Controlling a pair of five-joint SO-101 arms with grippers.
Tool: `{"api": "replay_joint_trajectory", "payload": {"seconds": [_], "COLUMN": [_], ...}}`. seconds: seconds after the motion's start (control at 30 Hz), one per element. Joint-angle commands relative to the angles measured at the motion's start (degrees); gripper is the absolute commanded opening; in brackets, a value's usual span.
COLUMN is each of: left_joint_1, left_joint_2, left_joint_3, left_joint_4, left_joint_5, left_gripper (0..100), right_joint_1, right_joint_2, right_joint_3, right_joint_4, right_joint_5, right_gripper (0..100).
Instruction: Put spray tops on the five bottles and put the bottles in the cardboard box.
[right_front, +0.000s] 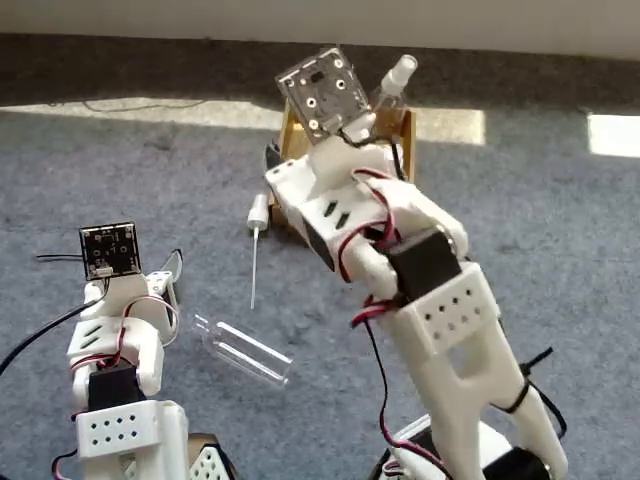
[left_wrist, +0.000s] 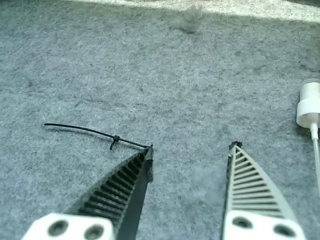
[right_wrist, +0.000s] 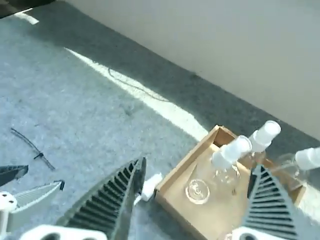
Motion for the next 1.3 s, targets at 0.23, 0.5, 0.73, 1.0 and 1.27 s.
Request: {"api": "replay_joint_trajectory", "payload": {"seconds": [0.23, 0.5, 0.73, 1.0, 1.27], "left_joint_1": [-0.92, -1.36, -14.64, -28.88, -31.08], "left_joint_2": [-0.75, -0.75, -0.31, -0.04, 7.08], "left_joint_3": [-0.48, -0.48, -3.82, -12.44, -23.96], "left_joint_4": [-1.14, -1.14, -1.14, 1.23, 7.21], "left_joint_5": [-0.53, -0.53, -1.14, -12.48, -25.41], "left_gripper": [23, 23, 23, 23, 23], "right_joint_1": [29.85, 31.6, 24.66, 1.19, -19.03], "right_joint_2": [-25.1, -27.47, -26.95, -12.35, 12.88], "right_joint_3": [12.79, 23.69, 24.57, 24.13, 20.18], "right_joint_4": [12.88, 12.79, 12.88, 12.79, 5.93], "right_joint_5": [5.71, 10.02, 10.55, 7.47, 7.03], "right_gripper": [28.3, 28.3, 28.5, 28.5, 28.7]}}
